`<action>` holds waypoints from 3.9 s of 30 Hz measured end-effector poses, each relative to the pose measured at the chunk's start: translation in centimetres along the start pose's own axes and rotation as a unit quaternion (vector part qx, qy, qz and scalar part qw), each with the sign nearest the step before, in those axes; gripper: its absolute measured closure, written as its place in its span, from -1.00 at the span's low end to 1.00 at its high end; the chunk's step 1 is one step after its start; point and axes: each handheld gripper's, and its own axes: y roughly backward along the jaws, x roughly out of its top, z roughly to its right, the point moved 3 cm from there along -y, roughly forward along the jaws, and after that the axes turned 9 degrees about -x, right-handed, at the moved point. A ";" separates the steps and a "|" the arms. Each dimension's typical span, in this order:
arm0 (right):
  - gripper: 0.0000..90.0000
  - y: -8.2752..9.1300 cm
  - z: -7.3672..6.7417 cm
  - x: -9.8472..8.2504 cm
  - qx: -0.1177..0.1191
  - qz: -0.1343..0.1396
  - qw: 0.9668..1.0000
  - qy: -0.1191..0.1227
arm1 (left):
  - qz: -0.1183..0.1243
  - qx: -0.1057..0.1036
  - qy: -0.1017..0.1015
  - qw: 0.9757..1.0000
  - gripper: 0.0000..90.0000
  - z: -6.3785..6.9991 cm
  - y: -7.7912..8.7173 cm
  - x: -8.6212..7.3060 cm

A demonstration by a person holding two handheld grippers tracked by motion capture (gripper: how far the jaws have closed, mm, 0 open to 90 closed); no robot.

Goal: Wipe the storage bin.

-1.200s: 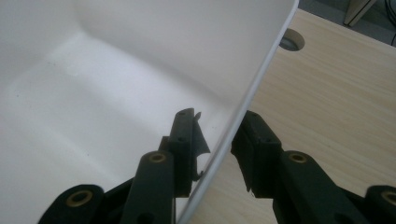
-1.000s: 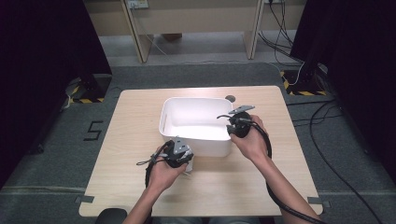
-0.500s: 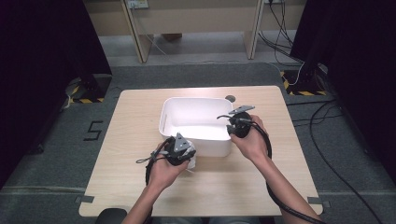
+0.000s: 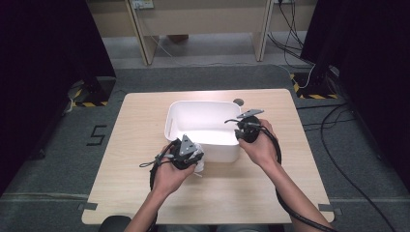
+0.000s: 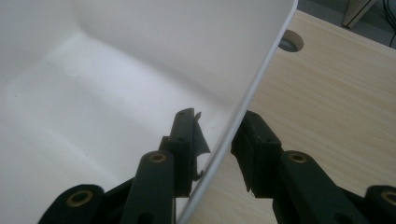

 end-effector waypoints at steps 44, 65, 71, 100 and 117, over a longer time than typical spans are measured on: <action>0.52 0.0 0.0 0.0 -0.001 0.001 1.000 -0.002 | -0.015 -0.003 -0.009 1.000 0.66 0.2 -2.1 -0.9; 0.51 0.0 0.0 0.0 0.000 0.001 1.000 -0.005 | -0.026 -0.007 -0.010 1.000 0.66 0.2 -3.2 -1.6; 0.51 0.0 0.0 0.1 0.002 0.001 1.000 -0.005 | -0.031 -0.007 -0.009 0.999 0.66 0.2 -3.6 -2.0; 0.50 0.0 -0.1 0.1 0.000 0.004 1.000 -0.003 | -0.052 -0.017 -0.004 0.998 0.66 0.2 -5.6 -3.3; 0.50 0.0 -0.1 0.1 0.000 0.004 1.000 -0.004 | -0.056 -0.013 -0.006 0.998 0.66 0.4 -6.0 -3.4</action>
